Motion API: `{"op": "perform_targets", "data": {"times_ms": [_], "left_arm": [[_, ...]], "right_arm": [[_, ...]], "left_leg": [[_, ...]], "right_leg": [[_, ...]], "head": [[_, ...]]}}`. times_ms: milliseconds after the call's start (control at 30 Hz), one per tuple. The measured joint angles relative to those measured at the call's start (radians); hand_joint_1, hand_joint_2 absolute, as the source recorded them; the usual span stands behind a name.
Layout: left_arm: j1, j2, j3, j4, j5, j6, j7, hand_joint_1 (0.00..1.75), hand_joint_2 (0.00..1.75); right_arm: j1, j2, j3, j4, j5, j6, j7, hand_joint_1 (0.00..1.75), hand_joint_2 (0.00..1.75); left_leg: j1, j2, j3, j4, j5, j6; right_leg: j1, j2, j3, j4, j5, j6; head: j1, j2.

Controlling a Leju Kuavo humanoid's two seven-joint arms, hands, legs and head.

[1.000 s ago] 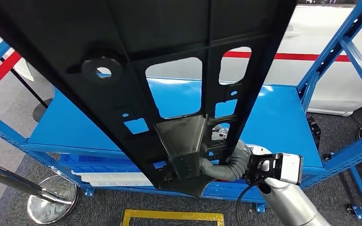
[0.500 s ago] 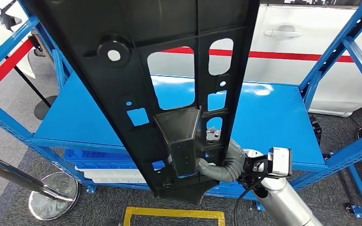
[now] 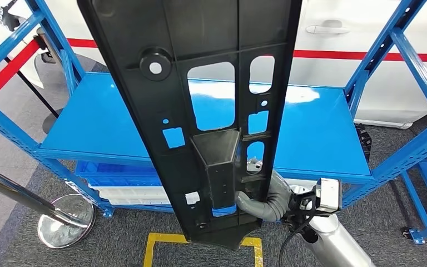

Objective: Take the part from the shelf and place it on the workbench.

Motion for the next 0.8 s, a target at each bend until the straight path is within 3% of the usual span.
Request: {"op": "perform_targets", "data": {"times_ms": [100,133,167,200,267,300,333,367,433,500,533,567,633,667,700,767,800], "left_arm": [[0.002,0.0,0.0,0.0,0.0,0.0,0.0,0.0,1.75],[0.002,0.0,0.0,0.0,0.0,0.0,0.0,0.0,1.75],[0.002,0.0,0.0,0.001,0.0,0.0,0.001,0.0,1.75],[0.002,-0.001,0.0,0.001,-0.001,0.0,0.002,0.0,1.75],[0.002,0.0,0.0,0.001,-0.002,0.0,0.003,0.0,1.75],[0.003,0.0,0.0,0.001,-0.003,0.001,0.004,0.0,1.75],[0.005,0.0,0.0,0.001,-0.003,0.002,0.004,0.0,1.75],[0.006,0.0,0.0,0.001,-0.004,0.005,0.004,0.0,1.75],[0.006,-0.001,0.0,0.001,-0.005,0.011,0.004,0.0,1.75],[0.004,-0.001,0.0,0.001,-0.006,0.016,0.003,0.0,1.75],[0.001,-0.001,0.0,0.001,-0.006,0.017,0.003,0.0,1.75],[-0.001,-0.001,0.0,0.001,-0.005,0.019,0.002,0.0,1.75],[-0.005,0.0,0.0,0.001,-0.003,0.022,0.001,0.0,1.75],[-0.004,0.001,0.0,0.001,-0.005,0.024,-0.001,0.0,1.75],[-0.002,0.002,0.0,0.001,-0.01,0.024,-0.003,0.0,1.75],[0.006,0.004,0.0,0.001,-0.02,0.026,-0.011,0.0,1.75],[0.01,0.006,-0.001,0.001,-0.023,0.028,-0.015,0.0,1.75]], "right_arm": [[0.003,0.0,0.0,0.0,0.0,-0.001,-0.001,1.75,1.75],[0.004,0.0,-0.001,0.0,0.0,-0.001,-0.001,1.75,1.75],[0.006,0.0,-0.001,0.0,0.001,-0.002,-0.001,1.75,1.75],[0.007,0.0,-0.002,0.0,0.002,-0.004,0.001,1.75,1.75],[0.009,0.002,-0.004,0.0,0.001,-0.009,0.007,1.75,1.75],[0.011,0.003,-0.004,0.0,-0.001,-0.013,0.012,1.75,1.75],[0.013,0.004,-0.004,0.0,-0.004,-0.017,0.019,1.75,1.75],[0.014,0.004,-0.004,0.0,-0.008,-0.02,0.026,1.75,1.75],[0.014,0.004,-0.005,-0.001,-0.016,-0.023,0.039,1.75,1.75],[0.012,0.004,-0.008,-0.005,-0.021,-0.023,0.045,1.75,1.75],[0.011,0.004,-0.01,-0.007,-0.023,-0.023,0.047,1.75,1.75],[0.012,0.004,-0.013,-0.008,-0.023,-0.023,0.047,1.75,1.75],[0.017,0.004,-0.019,-0.009,-0.022,-0.027,0.049,1.75,1.75],[0.02,0.003,-0.02,-0.011,-0.02,-0.031,0.052,1.75,1.75],[0.026,0.002,-0.021,-0.014,-0.017,-0.036,0.055,1.75,1.75],[0.044,0.0,-0.023,-0.026,-0.008,-0.048,0.06,1.75,1.75],[0.058,0.0,-0.025,-0.033,0.002,-0.056,0.061,1.75,1.75]], "left_leg": [[-0.004,0.0,-0.004,-0.015,0.024,0.021],[-0.003,0.003,-0.01,-0.019,0.037,0.029],[-0.001,0.006,-0.018,-0.023,0.05,0.037],[0.0,0.01,-0.03,-0.026,0.065,0.043],[-0.002,0.018,-0.061,-0.025,0.089,0.049],[-0.003,0.022,-0.078,-0.023,0.1,0.049],[-0.004,0.028,-0.095,-0.021,0.11,0.049],[-0.004,0.034,-0.111,-0.017,0.119,0.048],[-0.005,0.045,-0.14,-0.008,0.136,0.044],[-0.007,0.051,-0.158,-0.003,0.152,0.034],[-0.007,0.053,-0.161,-0.003,0.161,0.028],[-0.006,0.056,-0.163,-0.006,0.171,0.023],[-0.005,0.055,-0.166,-0.01,0.183,0.012],[-0.004,0.046,-0.173,0.001,0.165,0.006],[-0.004,0.036,-0.183,0.029,0.127,0.0],[-0.001,0.019,-0.209,0.14,0.016,-0.009],[0.0,0.017,-0.217,0.205,-0.021,-0.012]], "right_leg": [[-0.001,0.001,-0.003,-0.008,0.024,0.019],[-0.003,0.002,-0.007,-0.007,0.02,0.024],[-0.004,0.004,-0.015,0.007,-0.003,0.028],[-0.005,0.004,-0.028,0.042,-0.046,0.032],[-0.006,0.005,-0.059,0.166,-0.153,0.037],[-0.006,0.005,-0.068,0.229,-0.186,0.039],[-0.006,0.004,-0.066,0.268,-0.193,0.04],[-0.006,0.004,-0.048,0.276,-0.18,0.041],[-0.005,-0.004,0.04,0.192,-0.133,0.036],[0.0,-0.015,0.147,0.05,-0.135,0.027],[0.003,-0.017,0.178,0.002,-0.145,0.022],[0.007,-0.016,0.188,-0.023,-0.151,0.017],[0.007,-0.017,0.176,-0.032,-0.133,0.004],[0.004,-0.018,0.167,-0.036,-0.12,-0.004],[0.001,-0.019,0.155,-0.04,-0.106,-0.011],[-0.001,-0.018,0.125,-0.041,-0.079,-0.02],[-0.001,-0.017,0.109,-0.04,-0.067,-0.02]], "head": [[0.0,0.0],[0.0,0.0],[0.0,0.0],[0.0,0.0],[0.0,0.0],[0.0,0.0],[0.0,0.0],[0.0,0.0],[0.0,0.0],[0.0,0.0],[0.0,0.0],[0.0,0.0],[0.0,0.0],[0.0,0.0],[0.0,0.0],[0.0,0.0],[0.0,0.0]]}}
